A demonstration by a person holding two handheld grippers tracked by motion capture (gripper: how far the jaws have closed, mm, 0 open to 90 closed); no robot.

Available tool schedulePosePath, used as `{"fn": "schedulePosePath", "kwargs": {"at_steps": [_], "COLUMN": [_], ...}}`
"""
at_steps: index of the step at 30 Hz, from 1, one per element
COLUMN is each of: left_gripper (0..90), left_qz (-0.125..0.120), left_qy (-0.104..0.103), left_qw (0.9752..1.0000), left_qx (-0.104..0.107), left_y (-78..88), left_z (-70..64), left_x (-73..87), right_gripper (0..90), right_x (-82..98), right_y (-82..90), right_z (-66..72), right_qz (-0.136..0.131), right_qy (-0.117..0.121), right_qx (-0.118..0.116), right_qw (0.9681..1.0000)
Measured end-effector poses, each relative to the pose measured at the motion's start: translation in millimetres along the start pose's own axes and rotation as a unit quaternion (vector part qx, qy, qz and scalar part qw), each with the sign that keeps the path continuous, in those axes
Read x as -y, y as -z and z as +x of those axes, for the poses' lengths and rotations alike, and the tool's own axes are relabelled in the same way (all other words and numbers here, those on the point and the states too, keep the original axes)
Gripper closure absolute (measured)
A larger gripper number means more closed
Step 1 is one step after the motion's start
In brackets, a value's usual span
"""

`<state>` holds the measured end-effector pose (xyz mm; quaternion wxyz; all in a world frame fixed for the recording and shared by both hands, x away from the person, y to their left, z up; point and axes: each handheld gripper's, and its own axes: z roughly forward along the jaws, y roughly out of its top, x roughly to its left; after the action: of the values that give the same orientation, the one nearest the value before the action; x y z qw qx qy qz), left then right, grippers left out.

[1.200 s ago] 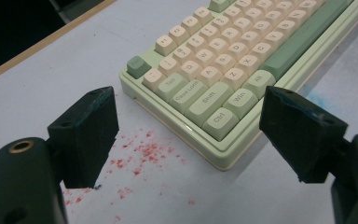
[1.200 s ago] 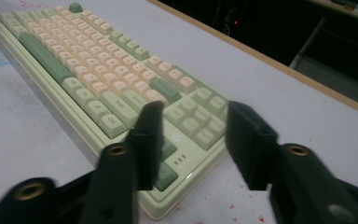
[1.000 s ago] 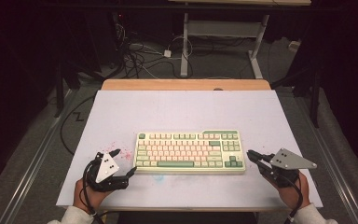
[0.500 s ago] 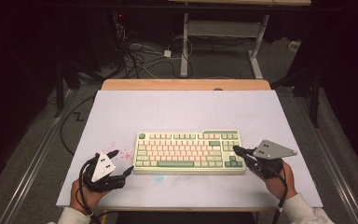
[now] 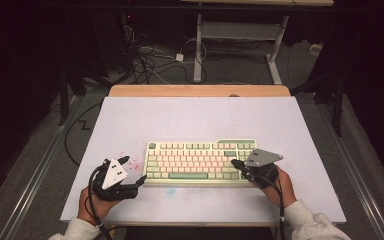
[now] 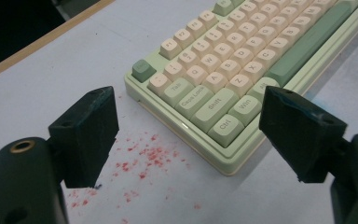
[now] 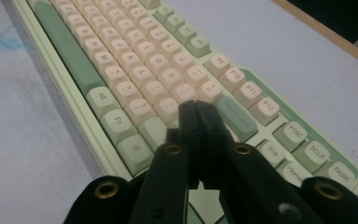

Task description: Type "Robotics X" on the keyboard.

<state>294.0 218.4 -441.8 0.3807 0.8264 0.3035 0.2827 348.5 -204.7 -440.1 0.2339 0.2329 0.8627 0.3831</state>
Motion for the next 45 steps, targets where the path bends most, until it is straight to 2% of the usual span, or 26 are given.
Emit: {"fn": "schedulePosePath", "kwargs": {"at_steps": [7,13,22,26,29,33,35,36,38,39,40,43,45], "left_gripper": [17.4,17.4,18.2,21.2,24.2,27.5,30.6,36.1,40.3,47.0,53.8,66.1,75.2], "left_qz": [0.000,0.010,0.015,0.026,0.017,-0.002,-0.006,-0.008,-0.015,-0.015,-0.014,-0.013,-0.013], "left_qy": [0.000,-0.003,-0.004,-0.003,0.013,0.019,0.019,0.018,0.010,0.010,0.018,0.017,0.018], "left_qw": [1.0000,0.9999,0.9998,0.9996,0.9996,0.9994,0.9993,0.9991,0.9986,0.9986,0.9978,0.9975,0.9963], "left_qx": [0.005,0.011,0.013,0.007,0.017,0.030,0.030,0.038,0.049,0.049,0.063,0.067,0.083], "left_y": [-1.9,-3.2,-5.2,-6.4,-7.0,-8.2,-11.0,-12.5,-17.1,-17.1,-20.2,-23.4,-27.7], "left_z": [-1.6,-4.0,-5.7,-4.1,-1.6,1.0,1.1,1.7,3.0,3.0,3.0,3.0,2.6], "left_x": [-0.9,-1.7,-2.8,-8.5,-14.8,-26.9,-33.0,-35.6,-42.2,-42.2,-45.4,-48.5,-53.1], "right_gripper": [90.0,90.0,90.0,90.0,90.0,90.0,90.0,90.0,90.0,90.0,90.0,90.0,90.0], "right_x": [2.9,6.1,8.8,8.6,8.5,8.3,8.4,8.5,8.7,8.8,8.8,8.9,8.9], "right_y": [-7.7,-13.3,-16.0,-15.7,-15.5,-15.7,-15.7,-15.6,-15.7,-15.8,-15.8,-15.7,-15.7], "right_z": [3.4,4.8,4.0,2.9,3.7,4.0,4.1,4.4,4.5,4.7,4.7,4.9,5.1], "right_qz": [0.016,0.030,0.036,0.038,0.040,0.039,0.039,0.039,0.038,0.037,0.037,0.038,0.038], "right_qy": [0.003,0.001,0.000,-0.004,-0.004,-0.003,-0.002,-0.003,-0.003,-0.004,-0.004,-0.004,-0.003], "right_qx": [-0.012,-0.012,-0.012,-0.016,-0.014,-0.012,-0.012,-0.012,-0.011,-0.010,-0.010,-0.009,-0.009], "right_qw": [0.9998,0.9995,0.9993,0.9991,0.9991,0.9991,0.9992,0.9992,0.9992,0.9993,0.9993,0.9992,0.9992]}}
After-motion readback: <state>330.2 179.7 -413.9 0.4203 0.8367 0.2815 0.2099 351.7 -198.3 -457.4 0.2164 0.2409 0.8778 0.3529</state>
